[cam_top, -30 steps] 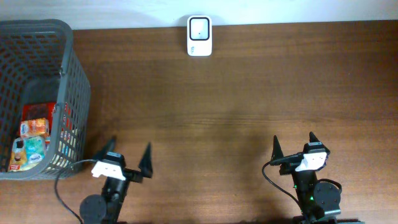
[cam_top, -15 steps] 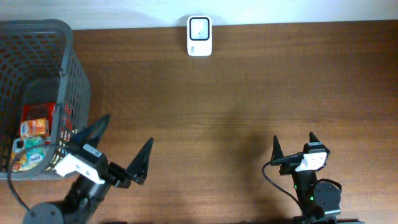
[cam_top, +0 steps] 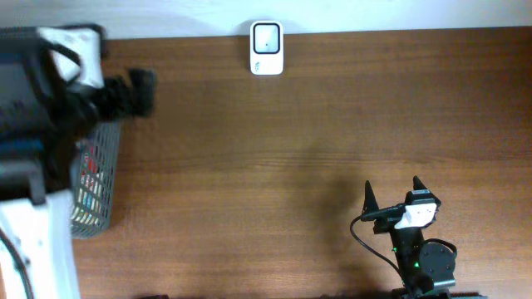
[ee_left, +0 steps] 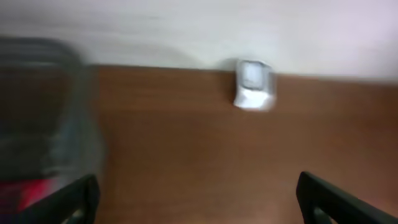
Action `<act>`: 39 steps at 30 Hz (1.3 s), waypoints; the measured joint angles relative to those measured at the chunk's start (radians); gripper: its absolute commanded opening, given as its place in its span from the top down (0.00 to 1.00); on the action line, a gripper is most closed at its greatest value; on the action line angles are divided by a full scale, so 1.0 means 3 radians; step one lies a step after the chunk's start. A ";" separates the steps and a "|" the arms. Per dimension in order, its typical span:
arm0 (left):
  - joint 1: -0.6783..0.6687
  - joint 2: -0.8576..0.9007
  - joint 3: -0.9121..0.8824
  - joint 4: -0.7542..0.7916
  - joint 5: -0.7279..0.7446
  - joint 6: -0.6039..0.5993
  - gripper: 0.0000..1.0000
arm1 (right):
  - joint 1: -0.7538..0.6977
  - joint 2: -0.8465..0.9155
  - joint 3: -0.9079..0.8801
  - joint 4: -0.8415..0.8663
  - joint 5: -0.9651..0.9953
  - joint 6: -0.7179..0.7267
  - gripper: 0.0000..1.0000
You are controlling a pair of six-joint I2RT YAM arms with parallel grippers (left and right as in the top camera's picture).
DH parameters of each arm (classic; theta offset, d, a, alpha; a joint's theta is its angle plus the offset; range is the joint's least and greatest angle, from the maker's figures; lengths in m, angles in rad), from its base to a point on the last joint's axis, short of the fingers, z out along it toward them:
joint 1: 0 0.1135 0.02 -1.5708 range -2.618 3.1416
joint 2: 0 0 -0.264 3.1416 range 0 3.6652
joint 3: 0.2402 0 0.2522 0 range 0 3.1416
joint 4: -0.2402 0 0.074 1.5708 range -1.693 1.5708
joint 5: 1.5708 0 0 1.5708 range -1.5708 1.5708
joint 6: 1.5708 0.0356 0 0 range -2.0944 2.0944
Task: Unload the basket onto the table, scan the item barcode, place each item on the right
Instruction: 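Reach the left gripper into the grey basket toward the snacks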
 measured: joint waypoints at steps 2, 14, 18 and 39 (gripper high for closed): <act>0.0470 0.0296 0.0340 -0.0053 -0.0136 -0.0230 0.01 | 0.0000 0.0000 0.0000 0.0000 -0.0001 0.0000 0.02; 0.1855 0.1035 0.0519 -0.0716 -0.0359 -0.1333 0.01 | 0.0000 0.0000 0.0000 0.0000 -0.0003 0.0000 0.02; 0.1857 0.1376 0.0417 -0.0724 -0.0518 -0.1343 0.00 | 0.0000 0.0000 0.0000 0.0000 -0.0003 0.0001 0.02; 0.1625 0.2378 0.0158 -0.0483 -0.1302 -0.1612 0.44 | 0.0000 0.0000 0.0000 0.0000 -0.0001 0.0003 0.02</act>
